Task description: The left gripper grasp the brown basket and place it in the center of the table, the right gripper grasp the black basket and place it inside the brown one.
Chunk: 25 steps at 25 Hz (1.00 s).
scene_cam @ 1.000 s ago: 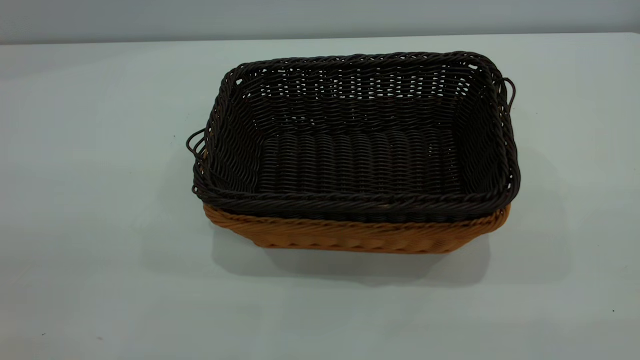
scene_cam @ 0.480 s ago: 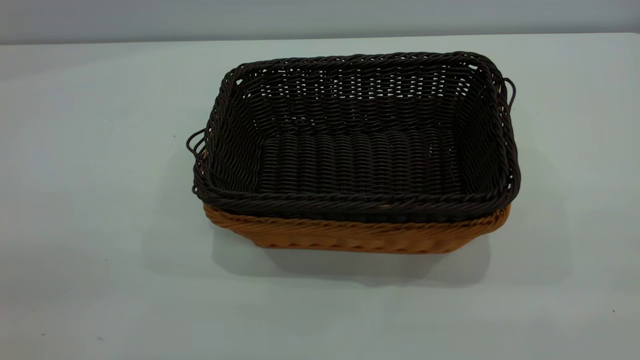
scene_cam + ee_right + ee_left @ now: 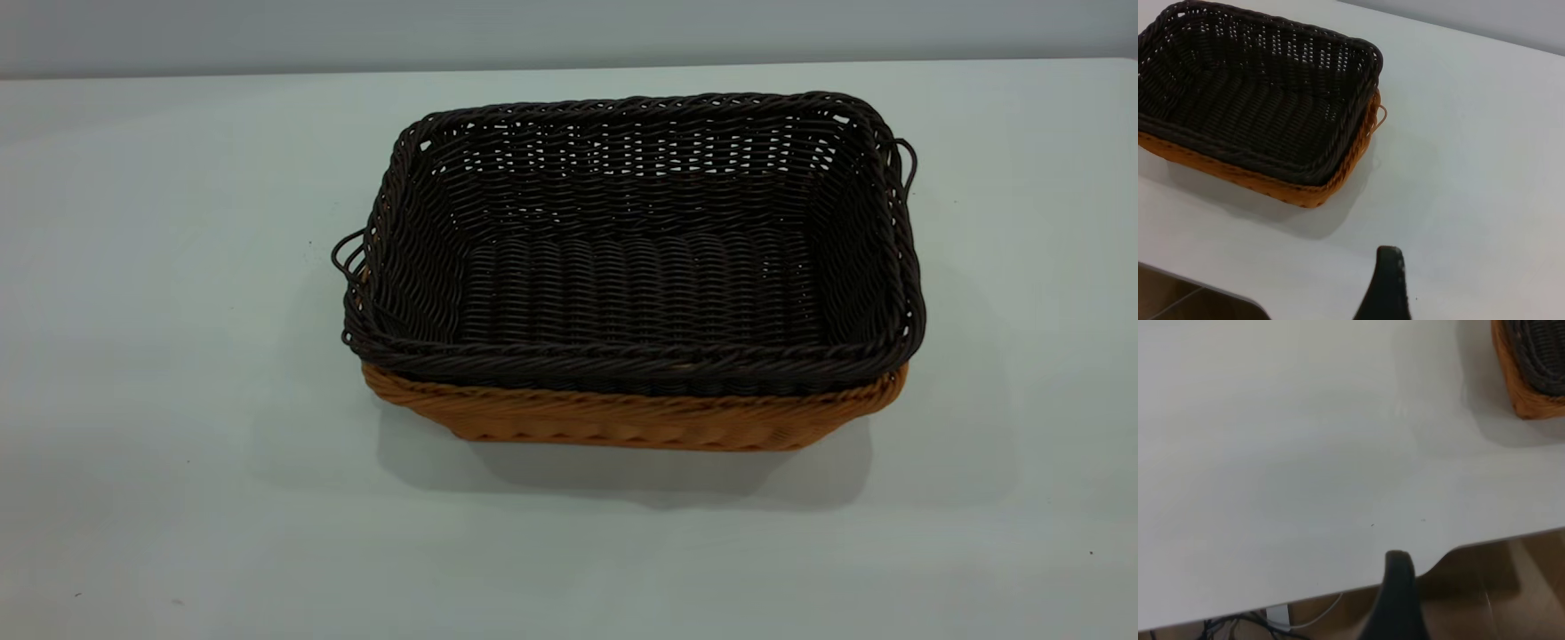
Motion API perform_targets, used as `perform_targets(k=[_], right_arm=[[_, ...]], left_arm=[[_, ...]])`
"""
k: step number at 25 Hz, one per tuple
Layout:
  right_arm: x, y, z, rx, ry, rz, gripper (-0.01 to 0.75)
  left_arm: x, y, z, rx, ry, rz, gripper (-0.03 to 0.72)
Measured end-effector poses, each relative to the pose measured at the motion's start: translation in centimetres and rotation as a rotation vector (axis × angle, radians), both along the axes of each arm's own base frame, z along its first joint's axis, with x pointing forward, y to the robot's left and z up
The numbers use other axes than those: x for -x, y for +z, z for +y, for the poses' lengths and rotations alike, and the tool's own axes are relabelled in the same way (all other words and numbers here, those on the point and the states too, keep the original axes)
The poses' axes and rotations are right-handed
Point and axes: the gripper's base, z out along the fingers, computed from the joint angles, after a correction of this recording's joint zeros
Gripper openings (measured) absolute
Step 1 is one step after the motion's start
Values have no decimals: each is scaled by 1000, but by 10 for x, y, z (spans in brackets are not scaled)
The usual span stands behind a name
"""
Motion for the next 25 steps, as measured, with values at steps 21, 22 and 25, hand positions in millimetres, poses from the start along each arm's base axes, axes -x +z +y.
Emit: perform_targets(k=[21,22,25], right_arm=[[0,0,0,-1,1,0,574],[0,0,0,-1,1,0,574],[0,0,0,-1,1,0,574]], left_arm=[[18,-1,6,-57,119,-138,562],[18,-1,6,-57,119,-138,562],[18,-1,6,-57,119,-138,562]])
